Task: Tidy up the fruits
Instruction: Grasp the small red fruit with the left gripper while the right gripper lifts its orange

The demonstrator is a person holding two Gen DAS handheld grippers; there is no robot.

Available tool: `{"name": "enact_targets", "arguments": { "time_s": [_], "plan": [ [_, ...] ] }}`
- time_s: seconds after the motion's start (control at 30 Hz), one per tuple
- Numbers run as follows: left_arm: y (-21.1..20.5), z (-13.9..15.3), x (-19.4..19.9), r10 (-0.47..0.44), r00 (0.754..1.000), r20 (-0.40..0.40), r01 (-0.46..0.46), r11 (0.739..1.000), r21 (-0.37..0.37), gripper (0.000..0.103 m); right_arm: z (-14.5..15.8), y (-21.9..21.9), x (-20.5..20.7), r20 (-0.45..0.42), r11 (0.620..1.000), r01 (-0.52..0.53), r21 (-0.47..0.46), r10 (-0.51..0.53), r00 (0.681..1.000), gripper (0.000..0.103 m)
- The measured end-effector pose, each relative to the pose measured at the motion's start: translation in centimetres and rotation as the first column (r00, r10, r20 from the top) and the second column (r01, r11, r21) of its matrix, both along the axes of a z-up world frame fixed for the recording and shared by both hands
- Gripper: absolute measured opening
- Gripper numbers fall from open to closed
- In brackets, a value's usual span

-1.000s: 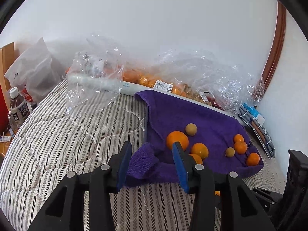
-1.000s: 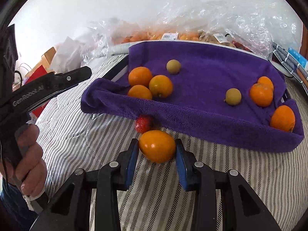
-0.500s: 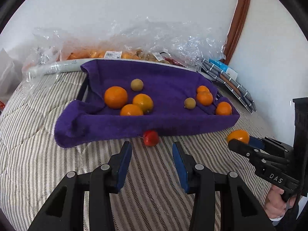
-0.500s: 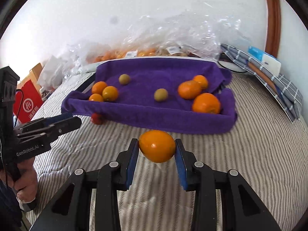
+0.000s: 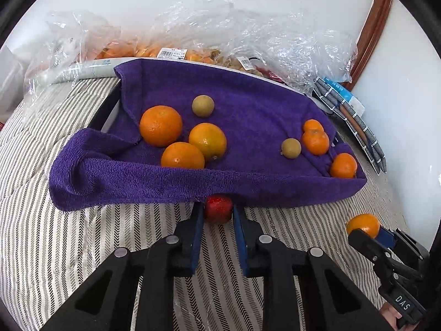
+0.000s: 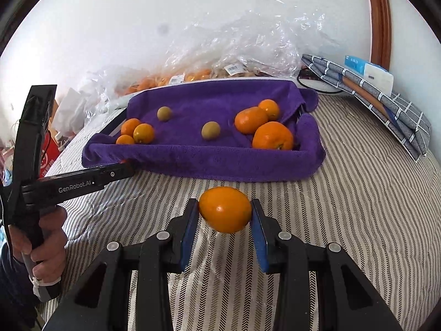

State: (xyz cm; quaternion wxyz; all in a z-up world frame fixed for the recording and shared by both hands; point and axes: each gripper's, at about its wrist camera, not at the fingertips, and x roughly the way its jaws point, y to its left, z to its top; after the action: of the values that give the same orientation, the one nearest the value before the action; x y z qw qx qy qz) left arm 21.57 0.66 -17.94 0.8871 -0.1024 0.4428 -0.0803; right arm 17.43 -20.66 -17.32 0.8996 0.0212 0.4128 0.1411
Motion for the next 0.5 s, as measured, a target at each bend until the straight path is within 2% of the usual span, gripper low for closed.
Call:
{"name": "enact_targets", "arguments": {
  "time_s": [0.23, 0.5],
  "plan": [
    [1.1, 0.7, -0.8, 0.009, 1.0, 0.019, -0.008, 1.0, -0.026, 0.02, 0.2, 0.2, -0.2, 0.003, 1.0, 0.01, -0.009, -0.01, 1.0, 0.037],
    [4.2, 2.5, -3.1, 0.052, 0.997, 0.053, -0.05, 0.998, -0.044, 0.02, 1.7, -0.6, -0.5, 0.018, 0.998, 0.058, -0.005, -0.058, 0.998, 0.037]
  ]
}}
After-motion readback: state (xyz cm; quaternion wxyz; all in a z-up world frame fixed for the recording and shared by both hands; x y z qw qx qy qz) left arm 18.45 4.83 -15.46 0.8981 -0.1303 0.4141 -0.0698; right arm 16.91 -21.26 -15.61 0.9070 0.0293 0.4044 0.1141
